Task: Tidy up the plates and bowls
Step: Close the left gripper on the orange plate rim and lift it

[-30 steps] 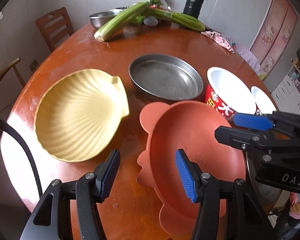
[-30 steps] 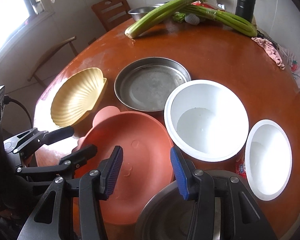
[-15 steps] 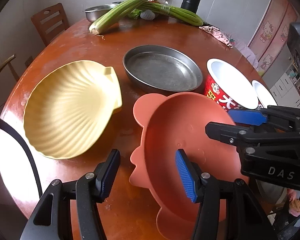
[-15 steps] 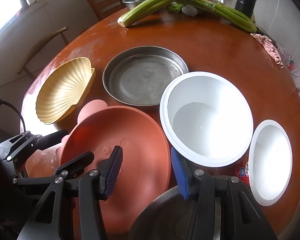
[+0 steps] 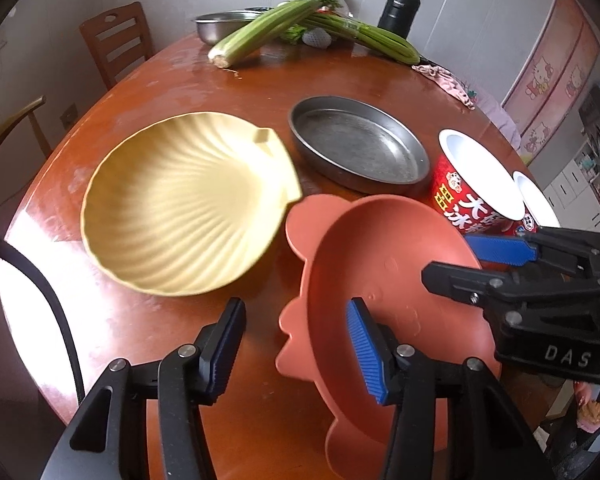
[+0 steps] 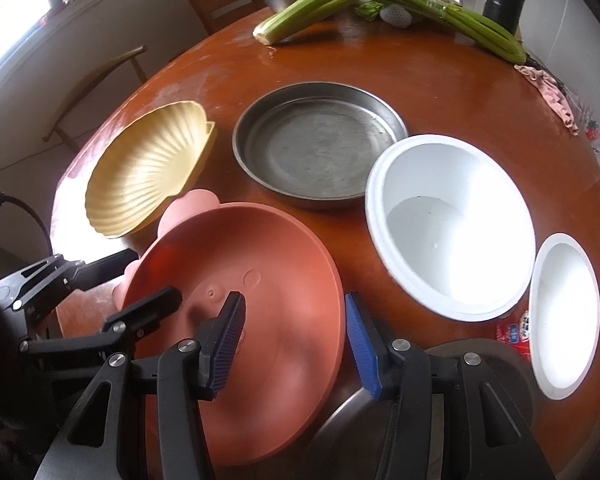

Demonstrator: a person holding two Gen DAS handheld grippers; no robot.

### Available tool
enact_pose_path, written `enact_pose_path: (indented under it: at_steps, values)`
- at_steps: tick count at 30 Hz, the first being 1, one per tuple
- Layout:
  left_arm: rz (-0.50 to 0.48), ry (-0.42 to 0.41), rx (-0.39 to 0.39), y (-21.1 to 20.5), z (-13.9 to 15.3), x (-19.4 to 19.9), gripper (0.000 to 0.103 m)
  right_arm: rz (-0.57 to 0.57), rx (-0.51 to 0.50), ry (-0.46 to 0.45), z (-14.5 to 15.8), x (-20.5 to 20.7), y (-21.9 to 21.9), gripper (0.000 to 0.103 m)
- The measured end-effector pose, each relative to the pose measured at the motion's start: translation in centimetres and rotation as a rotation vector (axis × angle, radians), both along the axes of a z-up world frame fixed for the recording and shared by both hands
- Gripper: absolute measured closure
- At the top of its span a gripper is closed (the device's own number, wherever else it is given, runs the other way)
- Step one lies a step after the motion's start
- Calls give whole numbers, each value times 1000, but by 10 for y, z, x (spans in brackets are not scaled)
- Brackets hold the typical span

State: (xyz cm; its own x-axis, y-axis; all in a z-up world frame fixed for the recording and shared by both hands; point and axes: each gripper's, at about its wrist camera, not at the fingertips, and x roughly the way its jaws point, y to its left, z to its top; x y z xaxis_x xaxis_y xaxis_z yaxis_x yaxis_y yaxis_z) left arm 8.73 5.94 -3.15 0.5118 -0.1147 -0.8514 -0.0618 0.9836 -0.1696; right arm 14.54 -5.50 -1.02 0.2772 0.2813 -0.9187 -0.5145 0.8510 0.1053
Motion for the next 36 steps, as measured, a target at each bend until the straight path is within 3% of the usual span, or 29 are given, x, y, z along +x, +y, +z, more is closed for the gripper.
enact_pose_path:
  at_steps: [20,24,28,36]
  values:
    - [65,-1,12,25,1,-38,51,75,5,27,-12,-43,21,49]
    - [43,-8,6,17,1,-42,65,79,19,42,-14,-48,23,48]
    - [47,-11,-2,18,2,-42,70,86,30,29,-11,-54,22,48]
    - [33,-21,13,12,10,-46,71,91,49,0,-1,-63,14,48]
